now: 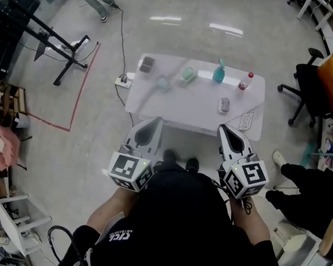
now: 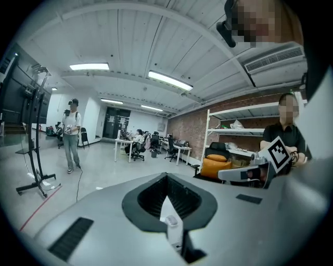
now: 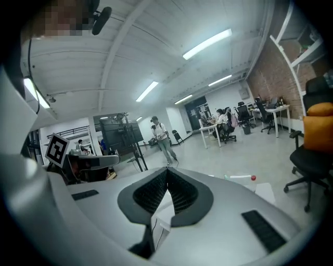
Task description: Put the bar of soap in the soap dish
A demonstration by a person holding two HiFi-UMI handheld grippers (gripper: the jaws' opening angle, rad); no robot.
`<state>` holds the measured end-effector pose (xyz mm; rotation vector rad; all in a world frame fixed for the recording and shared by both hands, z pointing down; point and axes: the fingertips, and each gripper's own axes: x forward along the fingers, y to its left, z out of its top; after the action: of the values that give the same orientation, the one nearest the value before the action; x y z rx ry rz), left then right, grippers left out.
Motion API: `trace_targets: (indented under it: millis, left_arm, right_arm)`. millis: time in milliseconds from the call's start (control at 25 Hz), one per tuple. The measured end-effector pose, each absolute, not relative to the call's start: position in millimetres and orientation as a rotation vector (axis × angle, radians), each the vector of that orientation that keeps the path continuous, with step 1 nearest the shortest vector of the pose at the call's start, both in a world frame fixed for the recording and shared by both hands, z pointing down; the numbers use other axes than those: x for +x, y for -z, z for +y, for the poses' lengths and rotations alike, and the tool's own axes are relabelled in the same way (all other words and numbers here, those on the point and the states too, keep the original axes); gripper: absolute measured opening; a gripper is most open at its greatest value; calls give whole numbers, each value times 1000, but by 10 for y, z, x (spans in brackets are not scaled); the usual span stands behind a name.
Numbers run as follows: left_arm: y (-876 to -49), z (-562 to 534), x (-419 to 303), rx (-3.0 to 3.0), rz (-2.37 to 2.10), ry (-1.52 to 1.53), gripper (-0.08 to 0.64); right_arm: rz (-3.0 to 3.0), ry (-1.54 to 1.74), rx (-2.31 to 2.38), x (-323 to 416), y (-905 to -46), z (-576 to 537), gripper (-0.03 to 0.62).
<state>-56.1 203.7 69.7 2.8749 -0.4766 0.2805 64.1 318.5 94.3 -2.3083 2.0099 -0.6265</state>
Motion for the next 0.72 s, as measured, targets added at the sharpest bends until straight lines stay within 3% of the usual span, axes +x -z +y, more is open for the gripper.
trace_targets:
  millis: [720]
  left_arm:
    - [-611,2044,-961,2937,-186,-227,8]
  right_arm:
    - [1942,414,-2487,-107,-460,3263,18]
